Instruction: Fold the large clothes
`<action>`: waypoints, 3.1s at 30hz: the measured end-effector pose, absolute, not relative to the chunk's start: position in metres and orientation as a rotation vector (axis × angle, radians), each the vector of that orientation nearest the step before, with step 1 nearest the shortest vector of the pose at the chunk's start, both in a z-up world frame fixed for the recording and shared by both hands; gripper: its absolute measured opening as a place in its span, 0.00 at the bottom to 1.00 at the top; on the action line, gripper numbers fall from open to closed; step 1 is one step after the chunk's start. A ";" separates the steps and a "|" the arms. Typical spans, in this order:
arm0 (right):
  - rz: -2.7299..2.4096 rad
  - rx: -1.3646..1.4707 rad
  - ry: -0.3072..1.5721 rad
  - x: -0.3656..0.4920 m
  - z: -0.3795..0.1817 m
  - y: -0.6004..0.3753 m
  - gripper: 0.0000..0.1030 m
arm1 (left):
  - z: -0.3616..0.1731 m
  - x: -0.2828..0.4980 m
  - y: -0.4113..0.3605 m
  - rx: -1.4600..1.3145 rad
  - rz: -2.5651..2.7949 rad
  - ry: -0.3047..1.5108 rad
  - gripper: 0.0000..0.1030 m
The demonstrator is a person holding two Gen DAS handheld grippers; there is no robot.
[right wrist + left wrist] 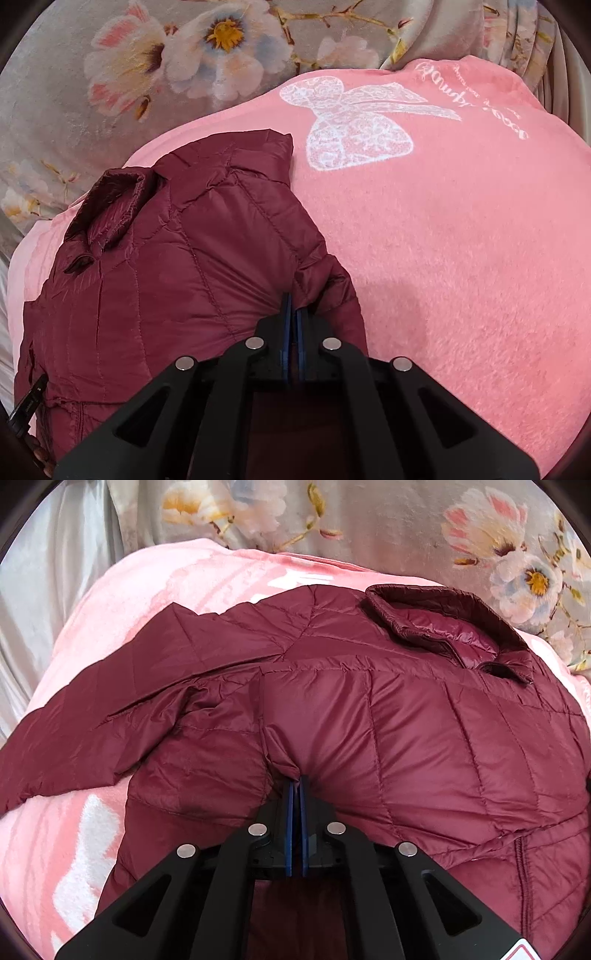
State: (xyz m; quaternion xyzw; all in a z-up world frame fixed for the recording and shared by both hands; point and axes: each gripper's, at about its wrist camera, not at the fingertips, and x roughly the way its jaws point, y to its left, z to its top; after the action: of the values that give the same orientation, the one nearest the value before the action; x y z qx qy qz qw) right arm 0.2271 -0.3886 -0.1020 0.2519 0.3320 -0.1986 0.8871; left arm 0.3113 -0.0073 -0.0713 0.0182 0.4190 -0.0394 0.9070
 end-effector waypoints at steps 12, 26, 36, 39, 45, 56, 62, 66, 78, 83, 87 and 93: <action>-0.355 0.376 0.600 0.199 -0.038 -0.318 0.17 | 0.000 0.280 -0.001 0.025 -0.110 0.737 0.61; -0.182 0.212 0.759 0.273 -0.090 -0.222 0.17 | -0.084 0.316 -0.084 0.102 -0.180 0.869 0.74; -0.213 0.154 0.763 0.276 -0.092 -0.213 0.18 | -0.089 0.314 -0.084 0.121 -0.158 0.868 0.85; -0.223 0.140 0.765 0.277 -0.092 -0.212 0.19 | -0.090 0.316 -0.086 0.126 -0.155 0.870 0.86; -0.217 0.152 0.766 0.277 -0.092 -0.213 0.19 | -0.091 0.318 -0.086 0.121 -0.148 0.875 0.88; -0.291 0.158 0.756 0.263 -0.083 -0.218 0.27 | -0.070 0.298 -0.022 -0.078 -0.182 0.873 0.88; -0.267 0.115 0.683 0.191 -0.060 -0.185 0.50 | -0.050 0.269 0.134 -0.277 -0.033 0.874 0.88; -0.189 0.116 0.698 0.155 -0.069 -0.153 0.52 | -0.064 0.266 0.247 -0.462 0.130 0.926 0.88; -0.207 0.147 0.719 0.134 -0.093 -0.134 0.69 | -0.072 0.273 0.370 -0.595 0.405 0.860 0.54; -0.215 0.148 0.720 0.133 -0.094 -0.135 0.71 | -0.049 0.293 0.356 -0.528 0.349 0.844 0.02; -0.211 0.159 0.719 0.133 -0.095 -0.135 0.71 | 0.003 0.295 0.308 -0.408 0.257 0.733 0.00; -0.215 0.191 0.679 0.123 -0.089 -0.141 0.71 | 0.093 0.278 0.169 -0.232 -0.054 0.571 0.00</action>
State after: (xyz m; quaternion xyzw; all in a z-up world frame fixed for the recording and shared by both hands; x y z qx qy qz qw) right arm 0.1231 -0.1412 -0.0890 0.0933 0.3317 -0.1052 0.9329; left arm 0.2784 0.1694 0.0933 -0.1143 0.2810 -0.0265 0.9525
